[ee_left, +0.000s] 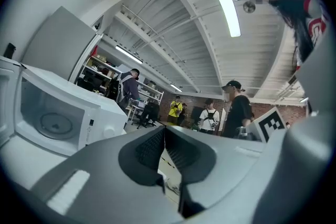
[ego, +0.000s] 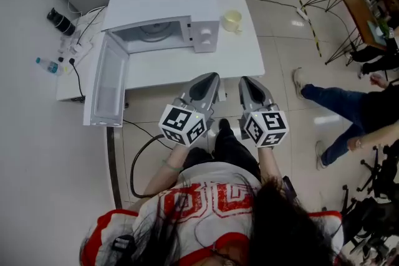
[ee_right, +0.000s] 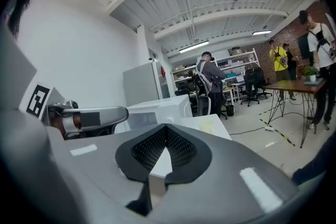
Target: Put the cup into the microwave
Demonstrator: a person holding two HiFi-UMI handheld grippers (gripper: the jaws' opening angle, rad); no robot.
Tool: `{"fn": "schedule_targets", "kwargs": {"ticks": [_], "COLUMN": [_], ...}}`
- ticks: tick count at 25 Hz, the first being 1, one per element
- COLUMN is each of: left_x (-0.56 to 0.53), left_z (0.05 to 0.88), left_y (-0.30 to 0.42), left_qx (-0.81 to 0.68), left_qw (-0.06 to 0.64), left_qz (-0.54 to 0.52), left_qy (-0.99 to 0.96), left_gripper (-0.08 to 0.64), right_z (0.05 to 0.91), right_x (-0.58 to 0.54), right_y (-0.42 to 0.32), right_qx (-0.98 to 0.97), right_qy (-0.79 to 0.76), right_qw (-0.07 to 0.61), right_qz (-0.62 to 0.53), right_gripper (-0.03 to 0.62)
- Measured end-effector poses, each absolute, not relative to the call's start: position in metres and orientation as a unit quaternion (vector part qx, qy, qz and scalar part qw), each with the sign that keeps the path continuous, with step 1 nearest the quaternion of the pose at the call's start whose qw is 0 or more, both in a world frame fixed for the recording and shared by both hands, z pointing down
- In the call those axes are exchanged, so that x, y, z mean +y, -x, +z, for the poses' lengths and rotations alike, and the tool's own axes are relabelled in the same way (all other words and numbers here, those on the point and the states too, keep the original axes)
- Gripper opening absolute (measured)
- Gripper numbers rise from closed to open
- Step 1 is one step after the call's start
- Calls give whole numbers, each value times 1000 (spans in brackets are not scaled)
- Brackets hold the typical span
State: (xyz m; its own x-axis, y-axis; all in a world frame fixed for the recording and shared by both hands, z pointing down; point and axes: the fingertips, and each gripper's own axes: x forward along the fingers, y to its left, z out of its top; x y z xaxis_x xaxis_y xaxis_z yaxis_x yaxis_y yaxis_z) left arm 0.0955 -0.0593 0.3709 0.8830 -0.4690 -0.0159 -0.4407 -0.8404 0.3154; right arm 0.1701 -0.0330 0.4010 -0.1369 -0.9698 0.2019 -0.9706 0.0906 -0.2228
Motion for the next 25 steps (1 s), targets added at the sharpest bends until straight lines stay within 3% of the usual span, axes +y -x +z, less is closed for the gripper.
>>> {"fn": "schedule_targets", "kwargs": {"ticks": [16,25], "left_x": [-127,-140], "left_z": [415,436], "left_y": [-168,-205], "left_qx": [-302,-282], "left_qw": [145,162], "left_qz": [-10,-12], "left_qy": [-942,-946], "left_gripper": [2,2], "right_z": [441,485], "right_x": [-131,-194], "right_y": [-255,-285], "right_qx": [-758,-773], "right_qy": [-632,-610], "right_qw": [36,80], "right_qz": [157,151], "right_gripper": [2,49]}}
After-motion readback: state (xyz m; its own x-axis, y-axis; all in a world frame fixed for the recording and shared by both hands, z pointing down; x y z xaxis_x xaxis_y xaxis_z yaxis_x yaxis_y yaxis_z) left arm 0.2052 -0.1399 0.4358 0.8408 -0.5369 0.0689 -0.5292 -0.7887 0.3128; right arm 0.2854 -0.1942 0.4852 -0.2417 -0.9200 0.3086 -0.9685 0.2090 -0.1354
